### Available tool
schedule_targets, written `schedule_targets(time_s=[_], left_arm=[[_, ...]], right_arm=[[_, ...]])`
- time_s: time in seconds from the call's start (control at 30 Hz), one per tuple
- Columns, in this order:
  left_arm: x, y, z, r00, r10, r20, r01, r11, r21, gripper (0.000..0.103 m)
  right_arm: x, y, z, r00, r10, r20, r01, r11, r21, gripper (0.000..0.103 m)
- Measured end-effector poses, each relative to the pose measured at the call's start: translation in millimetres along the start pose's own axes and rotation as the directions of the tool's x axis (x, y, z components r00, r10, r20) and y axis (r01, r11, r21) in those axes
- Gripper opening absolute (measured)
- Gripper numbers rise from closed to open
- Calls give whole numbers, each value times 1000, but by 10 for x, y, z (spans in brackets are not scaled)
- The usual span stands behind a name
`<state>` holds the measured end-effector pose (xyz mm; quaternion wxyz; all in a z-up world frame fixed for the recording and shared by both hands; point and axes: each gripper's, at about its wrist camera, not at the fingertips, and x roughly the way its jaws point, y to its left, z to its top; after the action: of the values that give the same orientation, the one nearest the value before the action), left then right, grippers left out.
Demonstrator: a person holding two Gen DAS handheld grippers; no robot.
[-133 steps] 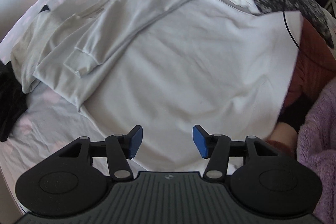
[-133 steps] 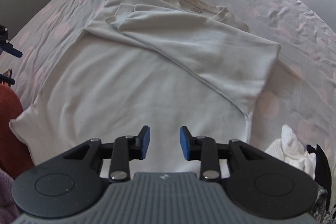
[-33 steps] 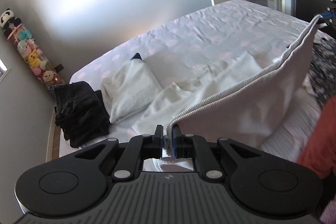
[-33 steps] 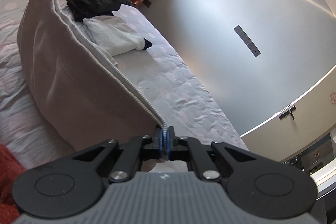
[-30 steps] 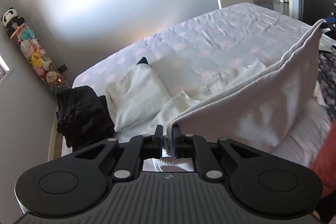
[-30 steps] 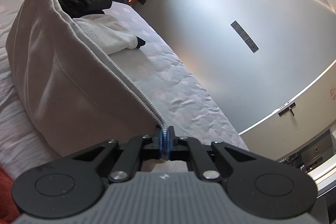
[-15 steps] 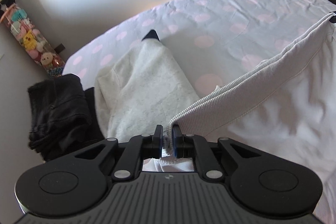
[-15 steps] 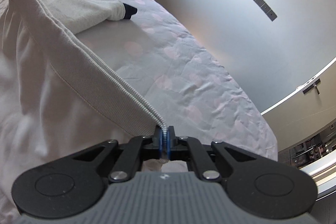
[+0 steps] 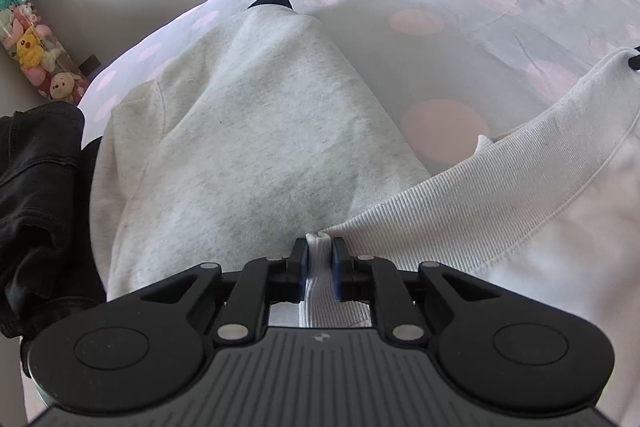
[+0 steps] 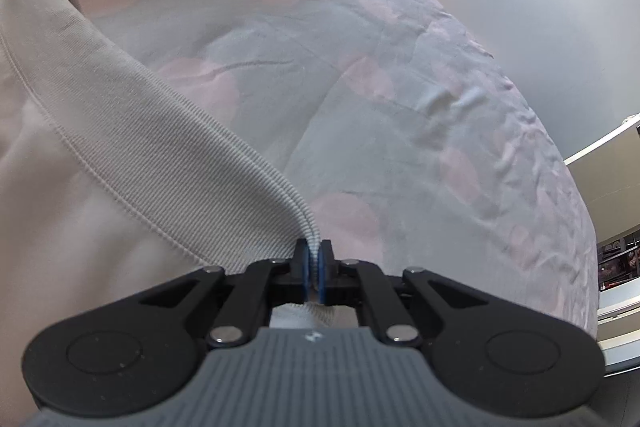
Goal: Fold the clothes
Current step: 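Lift the hem with both grippers and fold it over toward the collar, then open both grippers to release the folded hem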
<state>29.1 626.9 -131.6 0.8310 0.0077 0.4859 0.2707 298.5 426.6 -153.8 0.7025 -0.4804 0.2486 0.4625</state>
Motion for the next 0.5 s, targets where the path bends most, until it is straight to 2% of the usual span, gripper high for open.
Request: schedule_targets(time_s=[0.1,0.13,0.17,0.2,0.23,0.27,0.37,0.5], left_arm=[[-24,38,-49,1000,-11,19,11,1000,-21,17],[-79,43,-51,1000,-3,20,3,999,-39,19],[-134,47,-52,1000,5,22,-4,998,-57,24],[-189,52,-54,1000,14,23,-12,997,-74,35],[-244,56,-56,999,22,24,-20,996,-92,41],[-299,61,-58,999,30,25,-27,994,-109,53],[-582,76,-99,998,20,52,-10,984,-179,55],[-1035,55,-216,996,-16,87,42,950,-308,55]], right_arm=[[39,-36,-1,1000,9,-4,-9,999,44,8],[8,-65,6,1000,3,-2,-3,997,71,15],[-23,-94,12,1000,-3,-1,3,995,98,21],[-61,-125,17,1000,-8,2,8,992,126,30],[-150,-166,3,1000,-11,8,10,987,160,31],[-247,-223,-27,1000,-8,14,5,980,201,32],[-537,-397,-120,1000,0,30,-10,945,326,34],[-985,-565,-441,998,56,43,-70,848,525,34]])
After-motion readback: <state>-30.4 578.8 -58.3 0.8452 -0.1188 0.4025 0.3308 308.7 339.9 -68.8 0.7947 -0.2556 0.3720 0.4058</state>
